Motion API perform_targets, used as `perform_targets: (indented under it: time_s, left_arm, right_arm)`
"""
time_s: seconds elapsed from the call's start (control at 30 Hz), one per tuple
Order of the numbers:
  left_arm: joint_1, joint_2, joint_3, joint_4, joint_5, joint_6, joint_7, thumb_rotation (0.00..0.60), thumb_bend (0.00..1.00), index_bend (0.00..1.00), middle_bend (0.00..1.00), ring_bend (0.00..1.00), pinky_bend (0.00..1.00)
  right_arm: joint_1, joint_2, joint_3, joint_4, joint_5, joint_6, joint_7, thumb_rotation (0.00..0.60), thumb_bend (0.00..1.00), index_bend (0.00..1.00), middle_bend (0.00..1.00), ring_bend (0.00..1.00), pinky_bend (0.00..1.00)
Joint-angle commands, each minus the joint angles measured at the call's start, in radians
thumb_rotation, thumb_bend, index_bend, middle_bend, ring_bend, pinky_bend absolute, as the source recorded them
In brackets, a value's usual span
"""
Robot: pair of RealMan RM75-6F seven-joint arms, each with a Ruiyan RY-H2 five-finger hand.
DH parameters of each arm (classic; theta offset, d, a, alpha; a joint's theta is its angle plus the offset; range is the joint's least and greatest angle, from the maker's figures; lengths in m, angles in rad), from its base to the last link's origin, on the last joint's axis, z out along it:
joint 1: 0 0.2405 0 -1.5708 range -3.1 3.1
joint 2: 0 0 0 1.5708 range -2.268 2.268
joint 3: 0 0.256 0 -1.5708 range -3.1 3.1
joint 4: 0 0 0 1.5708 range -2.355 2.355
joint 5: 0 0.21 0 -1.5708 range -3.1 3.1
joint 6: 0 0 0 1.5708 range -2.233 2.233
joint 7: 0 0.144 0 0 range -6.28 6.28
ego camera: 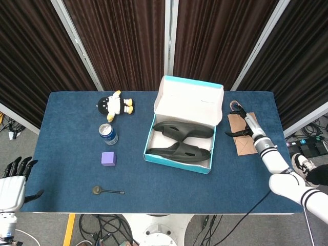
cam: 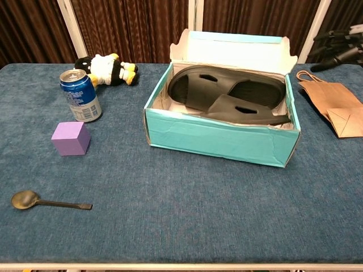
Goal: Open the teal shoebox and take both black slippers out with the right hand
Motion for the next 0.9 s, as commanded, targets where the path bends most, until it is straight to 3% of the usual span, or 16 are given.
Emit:
perform_targets:
  time_s: [0.03, 0.23, 0.4, 0.57, 0.9]
  left_arm:
    - [-0.003, 0.001, -0.002, -0.002, 0.002, -0.001, 0.003, 0.600, 0.00, 0.18, 0.10, 0.02, 0.11]
    - [-0.006, 0.003, -0.002, -0.015, 0.006, 0.000, 0.011, 0.600, 0.00, 0.18, 0.10, 0.02, 0.11]
    - [0.001, 0.006, 0.000, -0.021, 0.002, 0.011, 0.012, 0.600, 0.00, 0.18, 0.10, 0.02, 0.11]
    - [0.011, 0.007, 0.002, -0.022, -0.001, 0.023, 0.009, 0.600, 0.00, 0.18, 0.10, 0.02, 0.11]
    - [0.024, 0.003, 0.006, 0.001, -0.004, 0.032, -0.017, 0.600, 0.00, 0.18, 0.10, 0.02, 0.11]
  right_arm:
    - [-0.049, 0.073, -0.041, -0.103, -0.090, 0.055, -0.067, 0.600, 0.06, 0.03, 0.15, 0.02, 0.00]
    - [-0.089, 0.141, -0.048, -0.247, -0.320, 0.215, -0.056, 0.600, 0.07, 0.07, 0.18, 0.02, 0.00]
    - [-0.044, 0.138, -0.071, -0.294, -0.460, 0.261, -0.125, 0.600, 0.07, 0.09, 0.20, 0.02, 0.00]
    - [0.018, 0.092, -0.099, -0.314, -0.496, 0.226, -0.277, 0.600, 0.07, 0.09, 0.20, 0.02, 0.00]
    - [0.050, -0.011, -0.140, -0.284, -0.452, 0.236, -0.593, 0.600, 0.00, 0.09, 0.18, 0.02, 0.00]
